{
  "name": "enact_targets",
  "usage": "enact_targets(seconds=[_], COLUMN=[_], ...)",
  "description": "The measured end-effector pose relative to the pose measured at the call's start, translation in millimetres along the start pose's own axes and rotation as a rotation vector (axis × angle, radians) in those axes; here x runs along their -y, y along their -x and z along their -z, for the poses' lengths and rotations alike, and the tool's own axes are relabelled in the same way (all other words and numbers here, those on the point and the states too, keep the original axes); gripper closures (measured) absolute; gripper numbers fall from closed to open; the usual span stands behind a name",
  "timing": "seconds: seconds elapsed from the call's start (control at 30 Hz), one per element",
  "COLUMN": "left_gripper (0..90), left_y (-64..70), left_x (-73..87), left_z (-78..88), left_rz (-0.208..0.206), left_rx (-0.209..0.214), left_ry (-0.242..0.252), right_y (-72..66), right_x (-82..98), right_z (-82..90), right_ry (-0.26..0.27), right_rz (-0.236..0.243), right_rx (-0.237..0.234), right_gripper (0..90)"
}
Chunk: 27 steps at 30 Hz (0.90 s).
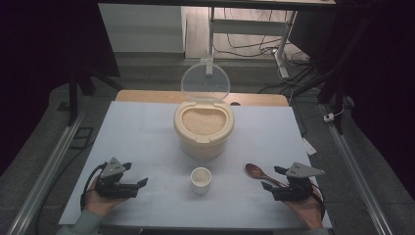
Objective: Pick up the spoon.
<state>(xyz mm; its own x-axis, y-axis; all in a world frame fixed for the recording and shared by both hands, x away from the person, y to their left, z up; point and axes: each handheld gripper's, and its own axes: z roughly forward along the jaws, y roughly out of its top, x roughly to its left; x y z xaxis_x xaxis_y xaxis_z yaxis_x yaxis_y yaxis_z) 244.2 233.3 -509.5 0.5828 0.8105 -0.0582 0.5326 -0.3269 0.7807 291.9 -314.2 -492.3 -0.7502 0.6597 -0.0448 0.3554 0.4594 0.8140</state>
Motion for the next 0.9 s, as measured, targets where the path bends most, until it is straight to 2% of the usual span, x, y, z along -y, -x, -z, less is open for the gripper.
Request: enact_targets(seconds=[0.1, 0.47, 0.6, 0.77, 0.9], left_gripper=[16.0, 15.8, 15.7, 15.7, 15.7], left_y=[0.1, -1.8, -2.4, -2.0, -2.4], left_x=[-0.4, -0.7, -3.3, -2.4, -2.5], left_z=[0.2, -1.2, -3.4, -5.6, -5.6], left_rz=[0.001, 0.018, 0.018, 0.016, 0.018], left_rx=[-0.002, 0.002, -0.003, 0.009, 0.013], left_ry=[0.001, -0.009, -0.017, -0.028, -0.024], right_y=[-0.8, -2.1, -2.2, 1.0, 3.9], right_x=[0.2, -7.2, -18.8, -41.0, -61.9], right_z=[-0.8, 3.7, 7.4, 9.8, 12.5], right_ry=[0.001, -0.02, -0.059, -0.15, -0.181], right_rz=[0.002, 0.005, 0.005, 0.028, 0.045], right_rx=[-0.012, -0.002, -0.022, -0.013, 0.005], right_gripper=[23.6, 27.2, 29.2, 29.8, 30.3])
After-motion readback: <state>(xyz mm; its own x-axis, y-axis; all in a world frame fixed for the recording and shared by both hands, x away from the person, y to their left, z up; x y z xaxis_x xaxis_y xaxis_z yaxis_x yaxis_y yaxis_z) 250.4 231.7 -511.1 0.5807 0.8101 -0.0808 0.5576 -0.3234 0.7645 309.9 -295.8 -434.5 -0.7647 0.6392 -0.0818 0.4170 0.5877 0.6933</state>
